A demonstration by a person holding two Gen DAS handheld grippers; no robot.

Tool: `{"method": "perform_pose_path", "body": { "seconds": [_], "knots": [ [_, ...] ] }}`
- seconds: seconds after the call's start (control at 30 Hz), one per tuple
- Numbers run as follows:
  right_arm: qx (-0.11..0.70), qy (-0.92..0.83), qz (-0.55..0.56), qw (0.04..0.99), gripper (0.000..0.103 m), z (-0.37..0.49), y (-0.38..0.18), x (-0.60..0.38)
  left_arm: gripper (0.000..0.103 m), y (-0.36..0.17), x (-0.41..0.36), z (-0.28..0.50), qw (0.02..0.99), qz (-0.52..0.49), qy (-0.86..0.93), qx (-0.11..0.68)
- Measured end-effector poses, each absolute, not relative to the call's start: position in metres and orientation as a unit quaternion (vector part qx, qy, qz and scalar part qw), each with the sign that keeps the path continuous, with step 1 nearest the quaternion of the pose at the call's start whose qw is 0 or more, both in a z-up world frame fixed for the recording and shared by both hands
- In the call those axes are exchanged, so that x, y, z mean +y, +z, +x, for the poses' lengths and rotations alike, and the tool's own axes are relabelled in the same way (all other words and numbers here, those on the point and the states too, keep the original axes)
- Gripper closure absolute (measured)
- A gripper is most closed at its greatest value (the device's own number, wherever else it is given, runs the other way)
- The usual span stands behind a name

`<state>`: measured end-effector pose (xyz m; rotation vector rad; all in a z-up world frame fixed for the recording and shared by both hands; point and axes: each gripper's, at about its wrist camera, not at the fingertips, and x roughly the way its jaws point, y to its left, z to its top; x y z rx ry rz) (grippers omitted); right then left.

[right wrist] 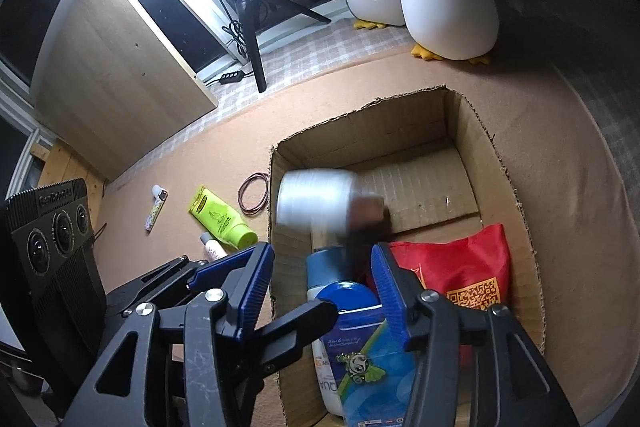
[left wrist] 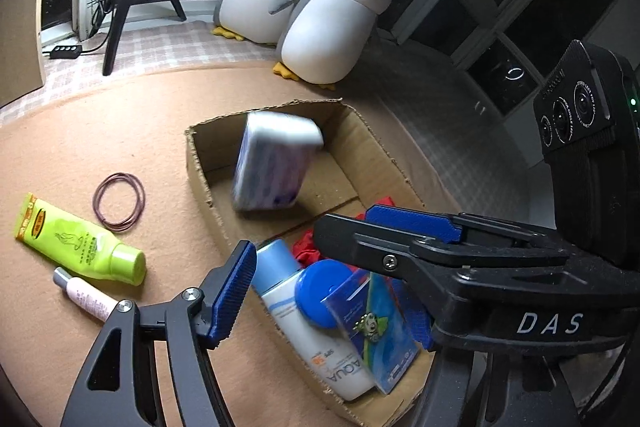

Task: Organize objects
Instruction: 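Carry the tissue pack into the box with the right tool and release, then move the right tool to the green tube and close on it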

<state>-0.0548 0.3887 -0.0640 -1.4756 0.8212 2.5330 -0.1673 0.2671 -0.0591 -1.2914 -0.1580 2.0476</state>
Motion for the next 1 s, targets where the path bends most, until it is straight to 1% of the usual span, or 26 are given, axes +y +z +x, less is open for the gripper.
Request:
{"method": "perform_pose_path", "body": {
  "seconds": [0.17,0.33,0.53,0.8,1.0],
  "knots": [
    [0.268,0.833,-0.482,0.046,0.054,-0.057,-0.063,0.383,0.032,-0.054,0.25,-0.166,0.342,-0.495,0.796,-0.061],
    [0.27,0.834,-0.478,0.044,0.053,-0.061,-0.061,0.378,0.032,-0.049,0.217,-0.163,0.322,-0.489,0.808,-0.066],
    [0.266,0.837,-0.477,0.029,0.054,-0.069,-0.056,0.363,0.032,-0.046,0.156,-0.161,0.279,-0.483,0.826,-0.081],
    [0.257,0.84,-0.478,-0.011,0.054,-0.09,-0.052,0.327,0.032,-0.052,0.056,-0.138,0.204,-0.489,0.842,-0.102],
    [0.241,0.835,-0.493,-0.044,0.054,-0.116,-0.06,0.291,0.032,-0.062,0.008,-0.12,0.168,-0.497,0.842,-0.123]
  ]
}}
